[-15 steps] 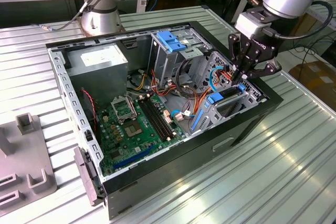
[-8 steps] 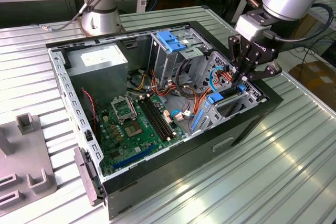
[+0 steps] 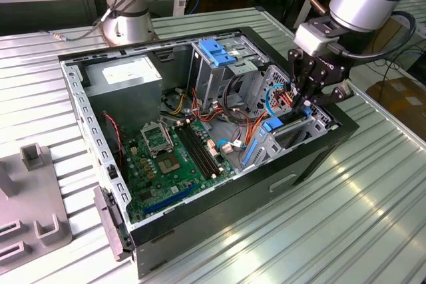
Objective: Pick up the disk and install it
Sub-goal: 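Insert the first disk wire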
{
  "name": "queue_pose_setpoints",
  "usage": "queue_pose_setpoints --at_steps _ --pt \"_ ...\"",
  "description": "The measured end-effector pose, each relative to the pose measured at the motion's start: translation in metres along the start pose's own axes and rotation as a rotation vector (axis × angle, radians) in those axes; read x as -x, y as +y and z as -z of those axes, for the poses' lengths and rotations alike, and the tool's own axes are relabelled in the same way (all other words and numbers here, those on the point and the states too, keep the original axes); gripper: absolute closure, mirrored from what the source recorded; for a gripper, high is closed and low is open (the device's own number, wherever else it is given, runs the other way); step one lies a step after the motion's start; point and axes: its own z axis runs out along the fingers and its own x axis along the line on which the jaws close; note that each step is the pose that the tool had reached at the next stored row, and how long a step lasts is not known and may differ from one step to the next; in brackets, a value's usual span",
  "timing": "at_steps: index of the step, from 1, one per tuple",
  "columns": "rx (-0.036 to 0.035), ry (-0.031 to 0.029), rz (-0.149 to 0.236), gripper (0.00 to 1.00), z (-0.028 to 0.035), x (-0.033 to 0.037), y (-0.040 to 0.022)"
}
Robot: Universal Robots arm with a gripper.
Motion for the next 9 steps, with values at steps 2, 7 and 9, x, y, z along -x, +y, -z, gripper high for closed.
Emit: queue_pose_setpoints --at_steps 2,7,9 --pt "0.0000 0.0001 0.000 0.84 -0.0007 0.0000 0.0000" --pt "0.0000 0.0002 0.000 0.84 -0.0025 0.0000 0.0000" --pt "0.0000 0.0001 0.000 0.84 -0.0032 0.0000 0.0000"
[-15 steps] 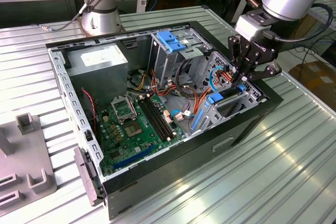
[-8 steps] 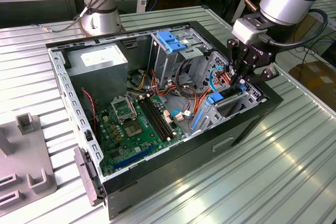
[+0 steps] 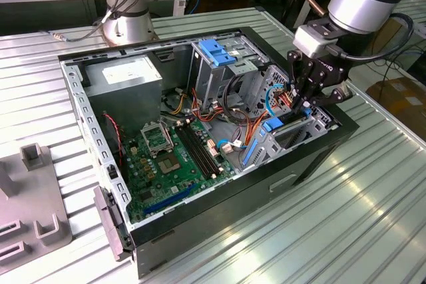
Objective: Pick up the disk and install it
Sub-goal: 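Insert the first disk wire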
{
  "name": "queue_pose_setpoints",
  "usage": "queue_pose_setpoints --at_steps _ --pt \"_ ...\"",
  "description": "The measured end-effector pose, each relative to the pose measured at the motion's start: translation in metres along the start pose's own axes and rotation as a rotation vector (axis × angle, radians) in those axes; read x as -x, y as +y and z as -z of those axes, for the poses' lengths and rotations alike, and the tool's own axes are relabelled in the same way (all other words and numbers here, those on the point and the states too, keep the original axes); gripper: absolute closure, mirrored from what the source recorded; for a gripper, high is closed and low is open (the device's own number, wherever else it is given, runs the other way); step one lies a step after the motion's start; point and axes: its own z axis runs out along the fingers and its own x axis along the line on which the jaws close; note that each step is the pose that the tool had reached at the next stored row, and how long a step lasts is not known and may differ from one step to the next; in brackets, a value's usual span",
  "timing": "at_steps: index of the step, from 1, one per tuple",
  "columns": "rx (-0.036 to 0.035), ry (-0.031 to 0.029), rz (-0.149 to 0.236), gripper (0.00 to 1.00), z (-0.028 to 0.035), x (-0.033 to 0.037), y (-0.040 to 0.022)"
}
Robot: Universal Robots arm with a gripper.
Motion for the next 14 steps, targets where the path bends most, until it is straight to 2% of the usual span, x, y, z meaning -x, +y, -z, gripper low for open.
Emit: queue_pose_setpoints --at_steps 7,14 --pt "-0.0001 -0.0038 0.000 0.84 -0.0011 0.0000 0.0000" --pt "0.0000 -0.0032 -0.001 0.84 0.0016 0.0000 -0.0006"
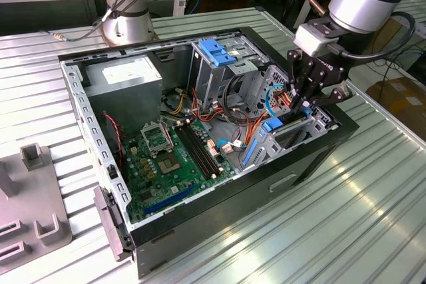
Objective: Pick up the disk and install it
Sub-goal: 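Insert the first disk wire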
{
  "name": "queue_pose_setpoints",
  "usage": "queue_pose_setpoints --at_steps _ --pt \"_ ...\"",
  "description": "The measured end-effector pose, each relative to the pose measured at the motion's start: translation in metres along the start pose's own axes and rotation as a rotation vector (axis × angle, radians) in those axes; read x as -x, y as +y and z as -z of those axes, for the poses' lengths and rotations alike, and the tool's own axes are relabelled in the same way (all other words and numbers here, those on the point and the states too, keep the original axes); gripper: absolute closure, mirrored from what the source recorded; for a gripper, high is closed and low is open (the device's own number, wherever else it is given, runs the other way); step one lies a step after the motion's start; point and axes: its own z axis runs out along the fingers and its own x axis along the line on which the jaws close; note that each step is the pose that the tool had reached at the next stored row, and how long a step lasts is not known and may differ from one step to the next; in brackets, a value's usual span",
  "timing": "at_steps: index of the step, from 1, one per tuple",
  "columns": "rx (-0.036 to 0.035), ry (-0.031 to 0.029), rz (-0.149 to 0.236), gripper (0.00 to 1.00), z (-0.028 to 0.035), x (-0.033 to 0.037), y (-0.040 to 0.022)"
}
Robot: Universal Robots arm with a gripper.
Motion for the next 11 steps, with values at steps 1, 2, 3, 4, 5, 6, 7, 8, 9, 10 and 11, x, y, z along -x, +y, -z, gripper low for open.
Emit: queue_pose_setpoints --at_steps 1,2,3,4,5,6,7,8,9,10,11 --pt "0.0000 0.0000 0.000 0.84 0.0000 0.0000 -0.0007" --pt "0.0000 -0.0001 0.000 0.84 -0.0001 0.0000 -0.0013" --pt "0.0000 -0.0002 0.000 0.84 -0.0001 0.0000 -0.0014" --pt "0.0000 -0.0002 0.000 0.84 -0.0001 0.0000 -0.0015" --pt "0.0000 -0.0002 0.000 0.84 -0.0001 0.0000 -0.0016" --pt "0.0000 -0.0002 0.000 0.84 -0.0001 0.0000 -0.0016" --pt "0.0000 -0.0003 0.000 0.84 -0.0002 0.0002 -0.0016" --pt "0.0000 -0.0002 0.000 0.84 -0.0002 0.0002 -0.0016" --pt "0.0000 -0.0002 0.000 0.84 -0.0001 0.0003 -0.0016" --pt "0.0000 -0.0001 0.000 0.84 -0.0001 0.0004 -0.0019" --pt "0.0000 -0.0001 0.000 0.84 -0.0001 0.0004 -0.0019"
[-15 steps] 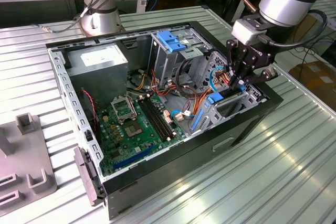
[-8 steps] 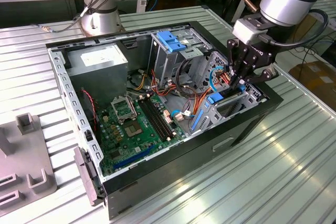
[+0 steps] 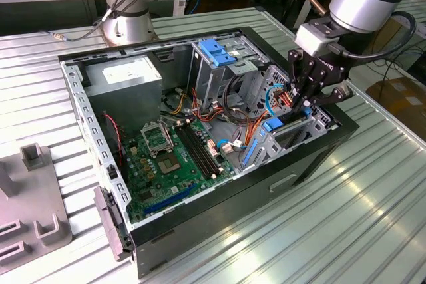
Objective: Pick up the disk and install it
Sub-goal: 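Insert the first disk wire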
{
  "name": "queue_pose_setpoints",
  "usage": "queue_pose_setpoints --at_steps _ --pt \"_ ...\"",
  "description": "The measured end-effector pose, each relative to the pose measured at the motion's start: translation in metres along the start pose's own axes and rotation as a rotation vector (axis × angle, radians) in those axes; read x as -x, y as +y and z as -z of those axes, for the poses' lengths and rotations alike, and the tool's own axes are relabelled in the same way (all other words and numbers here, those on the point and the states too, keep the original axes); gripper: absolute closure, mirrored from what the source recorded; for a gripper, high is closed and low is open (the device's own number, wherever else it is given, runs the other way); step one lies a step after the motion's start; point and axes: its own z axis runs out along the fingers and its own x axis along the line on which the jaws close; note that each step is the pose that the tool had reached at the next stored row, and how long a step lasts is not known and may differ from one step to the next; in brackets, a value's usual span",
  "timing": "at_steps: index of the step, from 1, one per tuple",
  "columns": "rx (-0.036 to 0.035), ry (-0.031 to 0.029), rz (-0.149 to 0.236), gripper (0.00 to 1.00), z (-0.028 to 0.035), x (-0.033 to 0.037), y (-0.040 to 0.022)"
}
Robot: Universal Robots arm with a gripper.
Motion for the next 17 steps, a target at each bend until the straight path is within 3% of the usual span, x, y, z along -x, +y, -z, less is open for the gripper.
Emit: queue_pose_setpoints --at_steps 10,17 --pt "-0.0047 -0.0010 0.000 0.84 -0.0004 0.0000 0.0000" --pt "-0.0048 -0.0097 0.000 0.84 -0.0032 0.0000 0.0001"
